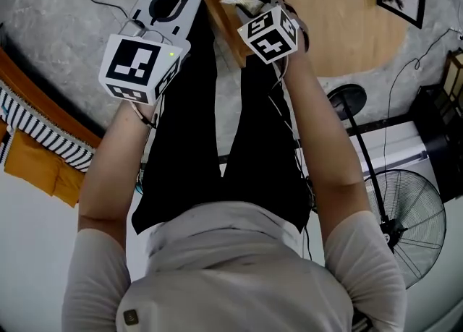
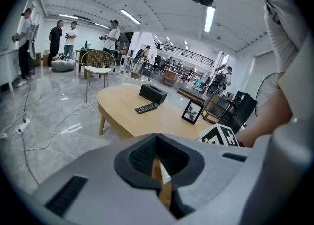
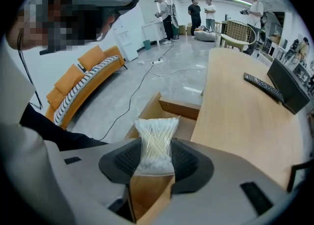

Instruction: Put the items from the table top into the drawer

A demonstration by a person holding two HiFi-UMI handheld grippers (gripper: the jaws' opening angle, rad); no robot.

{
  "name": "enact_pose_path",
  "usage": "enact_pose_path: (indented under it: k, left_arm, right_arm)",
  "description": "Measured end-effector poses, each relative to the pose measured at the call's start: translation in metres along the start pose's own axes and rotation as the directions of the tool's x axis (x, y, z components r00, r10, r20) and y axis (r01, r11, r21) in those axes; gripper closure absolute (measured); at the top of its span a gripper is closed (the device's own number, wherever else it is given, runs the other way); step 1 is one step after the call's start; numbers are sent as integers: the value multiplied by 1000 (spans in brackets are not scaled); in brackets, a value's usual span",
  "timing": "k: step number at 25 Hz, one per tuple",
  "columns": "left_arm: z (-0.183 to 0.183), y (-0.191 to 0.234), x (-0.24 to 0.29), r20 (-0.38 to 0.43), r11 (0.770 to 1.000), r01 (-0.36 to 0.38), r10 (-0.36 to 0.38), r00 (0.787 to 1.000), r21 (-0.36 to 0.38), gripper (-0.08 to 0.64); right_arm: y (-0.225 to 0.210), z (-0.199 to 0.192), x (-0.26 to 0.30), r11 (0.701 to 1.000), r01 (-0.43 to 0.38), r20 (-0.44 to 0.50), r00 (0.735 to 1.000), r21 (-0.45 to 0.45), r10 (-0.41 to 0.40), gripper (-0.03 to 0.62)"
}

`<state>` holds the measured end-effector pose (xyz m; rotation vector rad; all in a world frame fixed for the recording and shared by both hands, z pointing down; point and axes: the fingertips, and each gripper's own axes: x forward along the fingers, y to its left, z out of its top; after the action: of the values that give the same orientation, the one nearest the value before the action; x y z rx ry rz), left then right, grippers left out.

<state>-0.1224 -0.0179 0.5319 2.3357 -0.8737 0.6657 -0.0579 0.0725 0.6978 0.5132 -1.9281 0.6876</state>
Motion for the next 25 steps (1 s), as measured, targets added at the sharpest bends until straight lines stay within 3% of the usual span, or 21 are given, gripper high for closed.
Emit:
enact_pose_path:
  k: [7, 10, 25]
  left_arm:
    - [-12, 9, -6, -8, 1000, -3, 3, 1000, -18, 551]
    - [-15, 12, -6, -8, 1000, -4, 4, 1000, -25, 551]
    - [4, 4, -20, 8, 1000, -15, 15, 1000, -12, 551]
  right_arm:
    - [2, 3, 18, 996, 9, 11, 1000, 84, -10, 391]
    - [3, 3, 23, 994, 1, 17, 1000, 114, -3, 341]
    - [-2, 16, -10, 996, 10, 29, 999, 93, -13, 339]
